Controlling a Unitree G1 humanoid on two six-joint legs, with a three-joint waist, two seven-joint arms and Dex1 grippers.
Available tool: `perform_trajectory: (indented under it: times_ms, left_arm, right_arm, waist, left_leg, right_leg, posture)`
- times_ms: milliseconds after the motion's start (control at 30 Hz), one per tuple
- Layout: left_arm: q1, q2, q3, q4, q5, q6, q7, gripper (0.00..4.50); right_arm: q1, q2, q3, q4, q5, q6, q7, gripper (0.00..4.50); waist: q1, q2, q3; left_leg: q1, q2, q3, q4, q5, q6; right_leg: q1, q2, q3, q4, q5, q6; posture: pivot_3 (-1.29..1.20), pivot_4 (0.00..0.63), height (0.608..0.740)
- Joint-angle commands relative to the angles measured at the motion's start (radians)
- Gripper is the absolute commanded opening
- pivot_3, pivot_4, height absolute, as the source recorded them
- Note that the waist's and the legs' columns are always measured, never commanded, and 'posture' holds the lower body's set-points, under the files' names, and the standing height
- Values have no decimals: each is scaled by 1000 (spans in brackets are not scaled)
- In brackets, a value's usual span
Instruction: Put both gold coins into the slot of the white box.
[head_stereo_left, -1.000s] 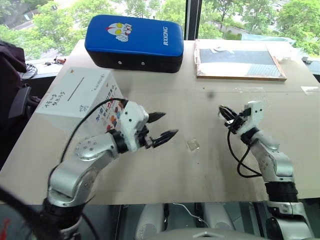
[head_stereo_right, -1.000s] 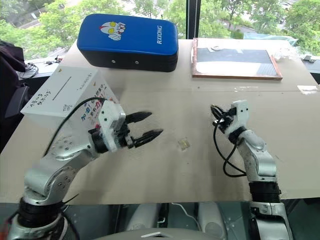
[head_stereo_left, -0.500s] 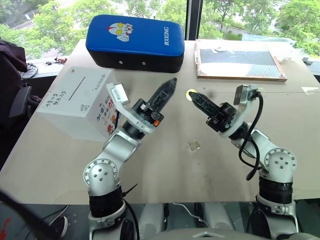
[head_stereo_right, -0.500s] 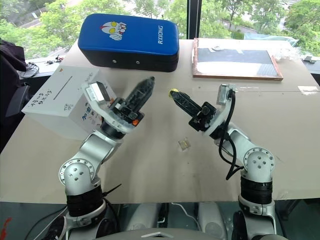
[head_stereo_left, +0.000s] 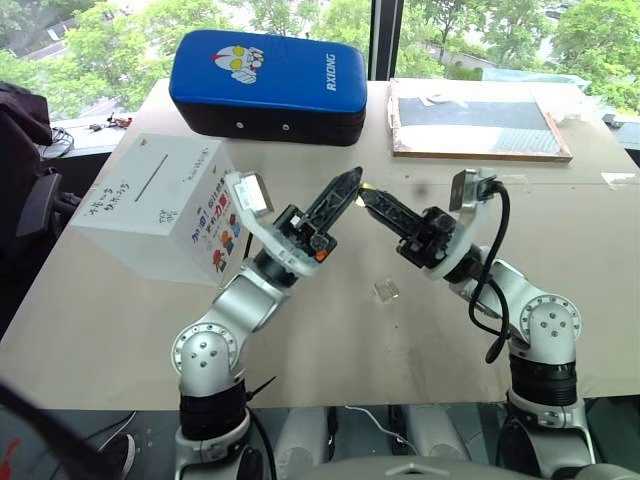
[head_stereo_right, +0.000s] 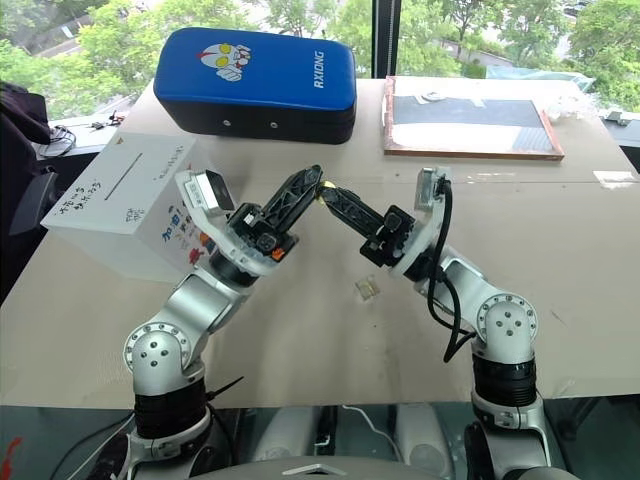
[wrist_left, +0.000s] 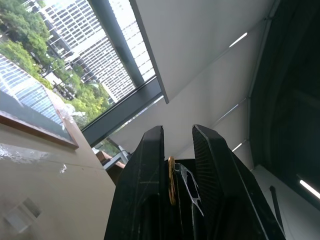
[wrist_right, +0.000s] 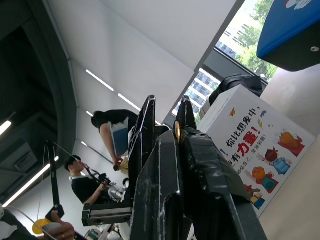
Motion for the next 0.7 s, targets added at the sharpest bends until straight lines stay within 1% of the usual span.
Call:
perform_trajectory:
  times_ms: [33, 267, 667, 700]
  left_arm:
    - [4, 14, -18, -41, -30, -10, -16, 896]
    - [9, 33, -18, -31, -64, -16, -23, 896]
    - [38, 84, -59, -29, -113, -1, -54, 896]
    - [39, 86, -60, -28, -120, 0, -59, 365]
  right_arm:
    - [-15, -4, 11, -45, 38, -5, 31, 0]
    - [-16, -11, 26, -55, 66, -9, 48, 0]
    - [-37, -10, 47, -77, 98, -21, 53, 0]
    - [-41, -7, 49, -77, 98, -23, 51, 0]
  waist:
    - [0, 0, 0]
    - [0, 0, 0]
    - [0, 0, 0]
    - [0, 0, 0]
  left_leg:
    - [0, 0, 0, 0, 0, 0]
    - [0, 0, 0, 0, 0, 0]
    - [0, 0, 0, 0, 0, 0]
    - [0, 0, 0, 0, 0, 0]
  right_leg:
    - [0, 0, 0, 0, 0, 0]
    - [0, 0, 0, 0, 0, 0]
    - [0, 0, 0, -1, 0, 0]
    - [0, 0, 0, -1, 0, 0]
  posture:
    - [0, 150, 740]
    - [0, 150, 740]
    - [0, 150, 740]
    - [0, 150, 740]
